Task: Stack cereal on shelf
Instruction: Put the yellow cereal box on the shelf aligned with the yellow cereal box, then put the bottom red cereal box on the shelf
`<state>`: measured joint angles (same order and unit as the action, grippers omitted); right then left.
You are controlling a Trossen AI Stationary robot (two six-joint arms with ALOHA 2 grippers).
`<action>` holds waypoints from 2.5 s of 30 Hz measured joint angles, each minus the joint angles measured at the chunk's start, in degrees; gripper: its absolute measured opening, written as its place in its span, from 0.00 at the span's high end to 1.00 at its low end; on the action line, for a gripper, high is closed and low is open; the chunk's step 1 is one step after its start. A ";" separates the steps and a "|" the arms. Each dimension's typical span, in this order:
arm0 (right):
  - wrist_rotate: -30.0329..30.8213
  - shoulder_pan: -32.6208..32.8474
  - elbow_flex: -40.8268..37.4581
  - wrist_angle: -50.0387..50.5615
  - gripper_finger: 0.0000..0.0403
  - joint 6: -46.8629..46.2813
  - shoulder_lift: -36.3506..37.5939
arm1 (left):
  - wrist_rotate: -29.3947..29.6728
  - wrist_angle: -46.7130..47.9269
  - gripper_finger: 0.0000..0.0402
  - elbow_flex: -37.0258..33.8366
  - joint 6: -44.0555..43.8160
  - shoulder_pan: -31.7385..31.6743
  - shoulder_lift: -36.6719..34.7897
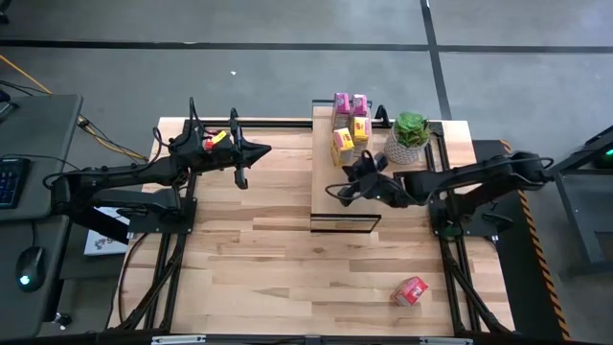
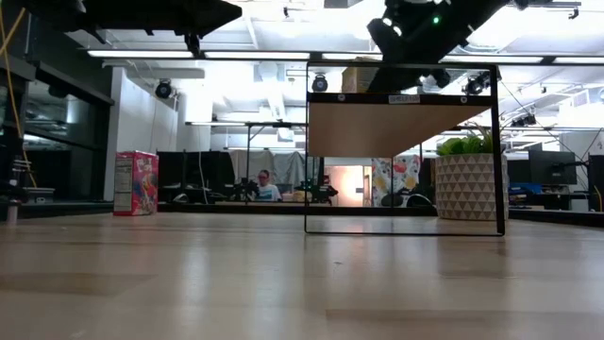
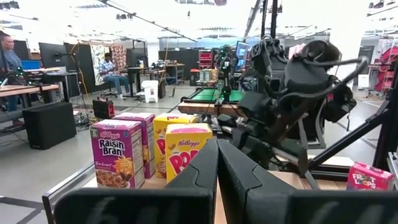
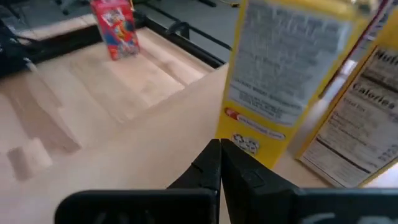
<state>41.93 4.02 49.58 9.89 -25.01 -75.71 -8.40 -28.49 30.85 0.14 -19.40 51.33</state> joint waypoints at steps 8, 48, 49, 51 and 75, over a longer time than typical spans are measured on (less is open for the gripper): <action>0.05 -2.55 0.00 -3.72 1.00 0.04 -4.74 | 0.02 -0.02 1.00 0.00 0.09 -0.02 0.00; -1.33 -6.34 0.78 -11.30 1.00 5.04 -5.24 | 0.00 0.07 1.00 0.00 0.57 0.00 0.00; -3.69 -5.90 1.35 -11.24 1.00 5.77 -5.16 | 0.00 0.28 1.00 0.00 0.86 -0.02 0.00; -8.57 -4.20 2.66 -10.16 1.00 7.35 -4.47 | 0.02 0.63 1.00 0.00 1.03 -0.02 0.00; -9.60 12.14 28.53 19.76 0.67 4.20 0.90 | 0.11 -1.03 1.00 -0.02 1.60 -0.09 0.00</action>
<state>32.33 16.16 78.12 29.65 -20.81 -74.81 -8.29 -29.52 30.83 1.74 -19.49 51.33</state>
